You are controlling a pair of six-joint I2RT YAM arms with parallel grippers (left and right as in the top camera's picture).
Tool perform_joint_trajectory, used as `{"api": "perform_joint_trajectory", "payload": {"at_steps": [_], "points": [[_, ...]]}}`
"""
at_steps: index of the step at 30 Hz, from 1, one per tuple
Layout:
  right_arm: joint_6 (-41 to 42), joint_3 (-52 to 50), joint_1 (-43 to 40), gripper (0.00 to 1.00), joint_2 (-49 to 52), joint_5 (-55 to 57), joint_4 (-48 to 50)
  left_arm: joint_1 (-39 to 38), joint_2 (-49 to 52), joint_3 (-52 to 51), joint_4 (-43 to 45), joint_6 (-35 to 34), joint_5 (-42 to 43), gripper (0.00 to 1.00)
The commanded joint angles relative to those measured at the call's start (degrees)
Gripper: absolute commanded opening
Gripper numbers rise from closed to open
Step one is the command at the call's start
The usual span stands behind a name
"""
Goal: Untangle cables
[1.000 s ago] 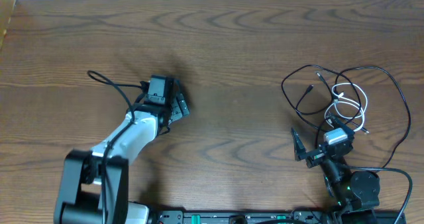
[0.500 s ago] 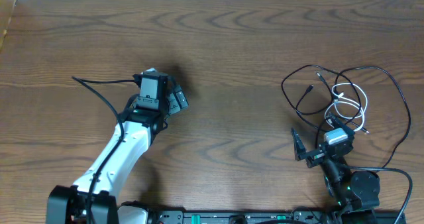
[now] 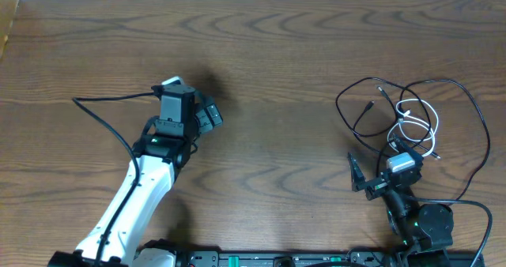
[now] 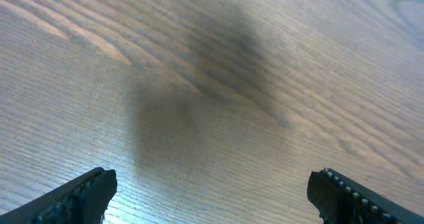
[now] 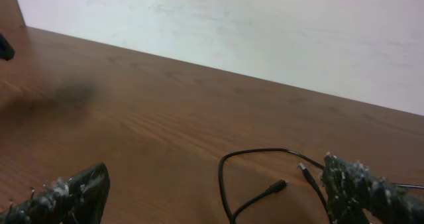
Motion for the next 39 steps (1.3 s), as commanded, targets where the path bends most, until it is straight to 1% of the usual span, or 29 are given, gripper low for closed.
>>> {"api": "perform_joint_trajectory", "payload": {"at_steps": [1, 9, 17, 34, 39], "points": [[-0.81, -0.07, -0.72, 0.99, -0.44, 0.37, -0.28, 0.42, -1.66, -0.39, -0.22, -0.04, 0.02, 0.98], [-0.81, -0.07, -0.72, 0.99, -0.44, 0.37, -0.28, 0.42, -4.46, -0.59, -0.39, -0.04, 0.02, 0.98], [-0.81, -0.07, -0.72, 0.99, -0.44, 0.37, -0.28, 0.42, -10.03, -1.01, -0.61, -0.04, 0.04, 0.98], [-0.81, -0.07, -1.77, 0.99, -0.44, 0.37, -0.24, 0.42, -9.6, -1.01, -0.83, -0.04, 0.02, 0.98], [-0.81, -0.07, -1.77, 0.99, -0.44, 0.37, -0.24, 0.42, -12.28, -1.57, -1.27, -0.04, 0.02, 0.98]]}}
